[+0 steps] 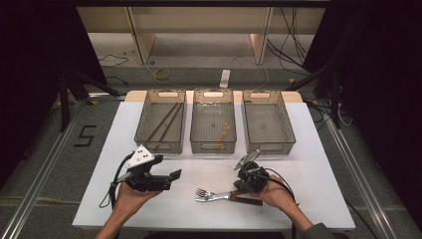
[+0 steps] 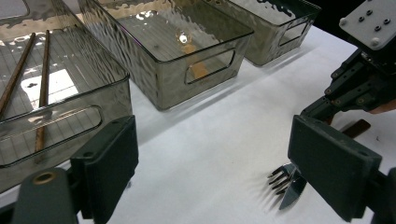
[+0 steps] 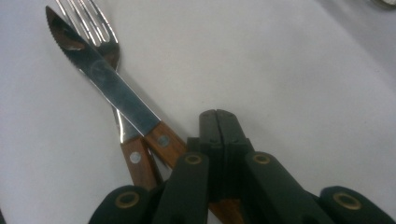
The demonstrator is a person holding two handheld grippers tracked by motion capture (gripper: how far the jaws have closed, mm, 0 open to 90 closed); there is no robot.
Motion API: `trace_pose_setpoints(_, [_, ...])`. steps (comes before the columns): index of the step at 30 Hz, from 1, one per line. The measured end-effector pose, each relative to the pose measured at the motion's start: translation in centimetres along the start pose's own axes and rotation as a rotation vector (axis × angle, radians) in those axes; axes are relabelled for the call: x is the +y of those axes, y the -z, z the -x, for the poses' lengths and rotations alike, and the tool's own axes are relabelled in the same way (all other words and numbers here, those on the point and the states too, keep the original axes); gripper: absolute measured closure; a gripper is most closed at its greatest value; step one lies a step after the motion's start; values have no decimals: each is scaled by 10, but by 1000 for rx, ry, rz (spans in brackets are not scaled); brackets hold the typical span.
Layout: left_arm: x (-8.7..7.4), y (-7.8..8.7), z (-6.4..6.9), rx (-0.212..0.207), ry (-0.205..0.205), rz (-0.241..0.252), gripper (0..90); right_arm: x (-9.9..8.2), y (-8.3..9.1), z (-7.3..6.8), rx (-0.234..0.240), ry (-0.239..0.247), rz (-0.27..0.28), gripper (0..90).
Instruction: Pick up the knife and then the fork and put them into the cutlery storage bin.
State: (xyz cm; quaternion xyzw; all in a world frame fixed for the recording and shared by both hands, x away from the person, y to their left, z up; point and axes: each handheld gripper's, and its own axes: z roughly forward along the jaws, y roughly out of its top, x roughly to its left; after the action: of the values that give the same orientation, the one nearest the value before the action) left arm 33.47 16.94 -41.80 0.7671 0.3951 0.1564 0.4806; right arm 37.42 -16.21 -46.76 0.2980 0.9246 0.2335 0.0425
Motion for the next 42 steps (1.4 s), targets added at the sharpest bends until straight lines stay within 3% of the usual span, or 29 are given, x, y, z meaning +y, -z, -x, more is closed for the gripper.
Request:
trace_pose_setpoints(7, [0,0,0,-1,-1,-2,156,-3,7,3,-11,13,13,898])
trace_pose_setpoints(11, [0,-1,0,-2,-4,-4,156,0,19,6,15,43,34,683])
trace_pose_setpoints(15, [0,0,0,-2,-5,-1,156,1,27,8,8,56,69,503])
trace_pose_setpoints(20, [0,0,0,-4,-3,3,156,1,33,7,5,93,61,382])
trace_pose_setpoints(28, [0,-1,0,-4,-3,1,156,2,37,7,-4,179,24,334])
trace_pose_setpoints(29, [0,-1,0,-4,-4,-1,156,2,36,5,-6,173,25,328])
trace_pose_setpoints(31, [0,-1,0,-4,-6,-2,156,2,36,6,1,206,19,327])
trace_pose_setpoints(32, [0,-1,0,-4,-4,0,156,3,36,5,2,197,12,326])
trace_pose_setpoints(42, [0,0,0,-3,-5,-1,156,5,28,-1,2,284,-65,349])
